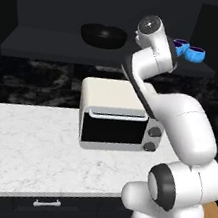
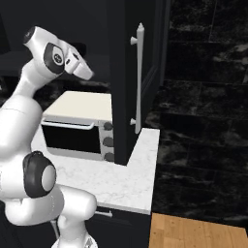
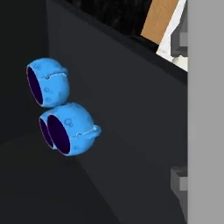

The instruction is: Gather all objects into one cabinet and sort the glasses and bowls to opposite sides.

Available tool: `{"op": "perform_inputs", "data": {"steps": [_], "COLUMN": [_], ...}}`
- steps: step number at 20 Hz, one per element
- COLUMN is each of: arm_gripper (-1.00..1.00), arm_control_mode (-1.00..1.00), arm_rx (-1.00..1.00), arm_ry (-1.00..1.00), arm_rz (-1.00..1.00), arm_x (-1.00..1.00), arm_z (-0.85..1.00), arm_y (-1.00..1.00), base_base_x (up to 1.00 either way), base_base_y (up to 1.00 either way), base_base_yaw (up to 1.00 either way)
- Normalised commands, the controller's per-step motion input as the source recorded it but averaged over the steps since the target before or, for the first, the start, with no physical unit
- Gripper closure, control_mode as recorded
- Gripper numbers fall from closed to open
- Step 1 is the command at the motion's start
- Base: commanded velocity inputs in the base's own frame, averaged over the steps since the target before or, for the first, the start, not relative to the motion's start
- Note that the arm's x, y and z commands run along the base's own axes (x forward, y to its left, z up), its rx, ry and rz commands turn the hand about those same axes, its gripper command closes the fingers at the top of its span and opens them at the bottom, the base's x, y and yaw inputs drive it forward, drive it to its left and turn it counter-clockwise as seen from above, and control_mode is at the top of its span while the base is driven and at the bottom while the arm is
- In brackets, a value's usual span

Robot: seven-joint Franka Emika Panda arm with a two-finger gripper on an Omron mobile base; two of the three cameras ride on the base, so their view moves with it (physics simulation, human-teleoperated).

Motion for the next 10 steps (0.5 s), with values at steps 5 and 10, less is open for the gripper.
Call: {"op": "perform_inputs", "data": {"steps": [5,10], "arm_gripper": [-1.00,-1.00], "arm_control_mode": [-1.00,-1.00], "arm_rx": [0.21,0.31], "arm_ry": [-0.10,-0.18], "arm_rz": [0.08,0.12], "arm_x": [-0.67,-0.52], "arm_z": [0.14,0.13], "arm_y": [0.16,0.11], "base_base_x": [0.00,0.00], "base_base_y": [0.00,0.00], "base_base_yaw": [0.00,0.00]}}
